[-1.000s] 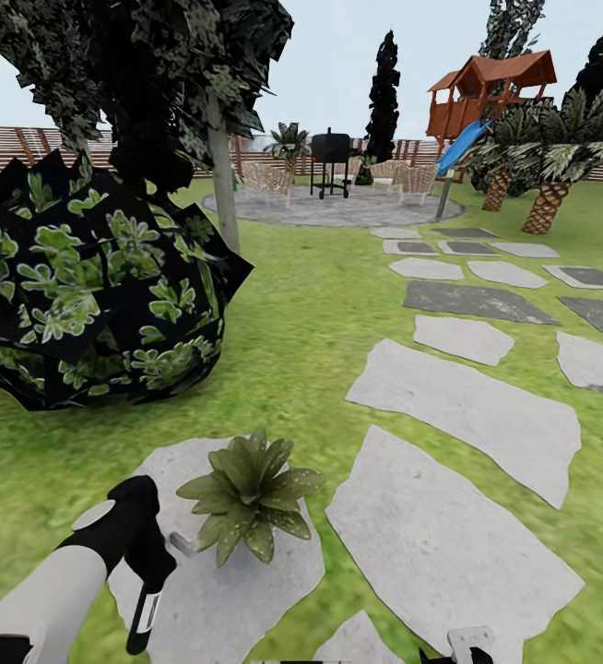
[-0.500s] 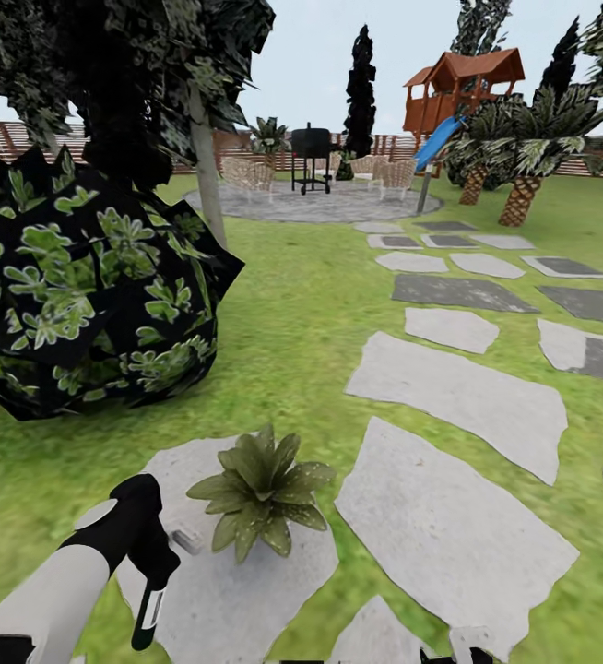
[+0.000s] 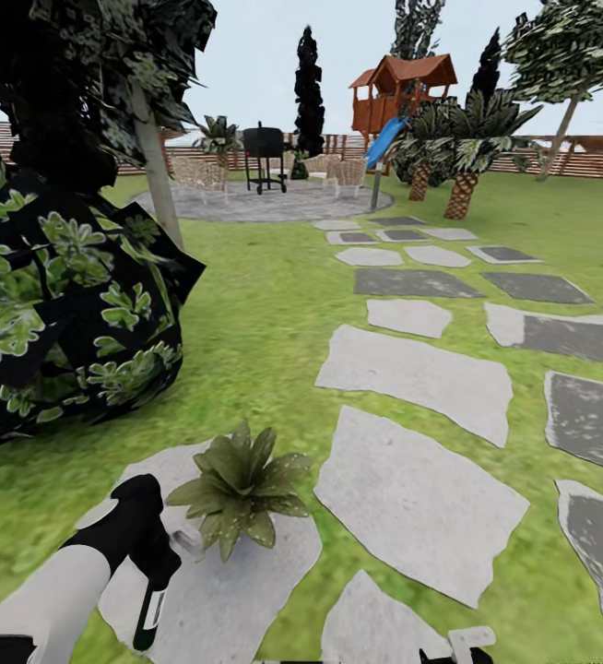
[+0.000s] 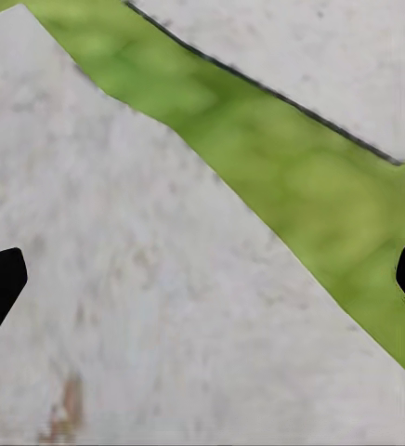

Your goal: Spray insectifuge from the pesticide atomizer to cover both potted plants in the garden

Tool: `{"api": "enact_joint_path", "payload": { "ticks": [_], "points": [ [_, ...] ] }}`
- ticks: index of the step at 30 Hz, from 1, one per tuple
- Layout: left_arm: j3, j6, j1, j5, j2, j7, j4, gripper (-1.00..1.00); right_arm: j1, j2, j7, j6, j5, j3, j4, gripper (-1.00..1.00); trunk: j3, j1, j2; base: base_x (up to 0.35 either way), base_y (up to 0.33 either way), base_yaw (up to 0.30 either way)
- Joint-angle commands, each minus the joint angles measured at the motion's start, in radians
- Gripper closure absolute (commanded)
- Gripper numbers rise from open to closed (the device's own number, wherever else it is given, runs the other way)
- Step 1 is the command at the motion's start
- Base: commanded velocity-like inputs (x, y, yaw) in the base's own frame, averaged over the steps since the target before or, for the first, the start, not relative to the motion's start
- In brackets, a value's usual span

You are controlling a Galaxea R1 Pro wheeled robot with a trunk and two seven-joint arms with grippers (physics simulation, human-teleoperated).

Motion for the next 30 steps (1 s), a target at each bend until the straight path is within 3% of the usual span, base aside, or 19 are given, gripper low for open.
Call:
{"api": "enact_joint_path", "payload": {
  "ticks": [1,7,15,16,17,19,30],
  "points": [
    [-0.003,0.010,0.000,-0.005,0.001,-0.009,-0.002,1.00,-0.001,0.000,-0.002,-0.003,-0.010,0.009,0.001,-1.00,-0.001,0.000,0.000,0.283,0.137,-0.204],
    [-0.003,0.010,0.000,-0.006,0.001,-0.009,0.002,1.00,-0.001,0.000,-0.002,-0.003,-0.010,0.008,0.001,-1.00,-0.001,0.000,0.000,0.232,0.240,-0.061],
    [-0.010,0.011,-0.006,-0.015,0.006,-0.026,-0.004,1.00,-0.001,0.000,-0.002,-0.003,-0.010,0.009,0.001,-1.00,-0.001,0.000,0.000,0.021,0.047,-0.259],
    [-0.010,0.011,-0.008,-0.015,0.006,-0.036,-0.003,1.00,-0.001,0.000,-0.002,-0.003,-0.010,0.009,0.001,-1.00,-0.001,0.000,0.000,0.000,0.001,-0.275],
    [-0.017,0.010,-0.013,-0.019,0.008,-0.094,-0.003,1.00,-0.001,0.000,-0.002,-0.003,-0.010,0.008,0.001,-1.00,-0.001,0.000,0.000,0.000,0.000,-0.091],
    [-0.050,0.010,-0.016,-0.034,0.016,-0.153,-0.005,1.00,-0.001,0.000,-0.002,-0.004,-0.009,0.009,0.001,-1.00,-0.001,0.000,0.000,0.000,0.000,-0.025],
    [-0.052,0.011,-0.019,-0.035,0.014,-0.163,-0.007,1.00,-0.001,0.000,-0.002,-0.003,-0.009,0.009,0.001,-1.00,-0.001,0.000,0.000,-0.090,0.121,-0.001]
  ]
}}
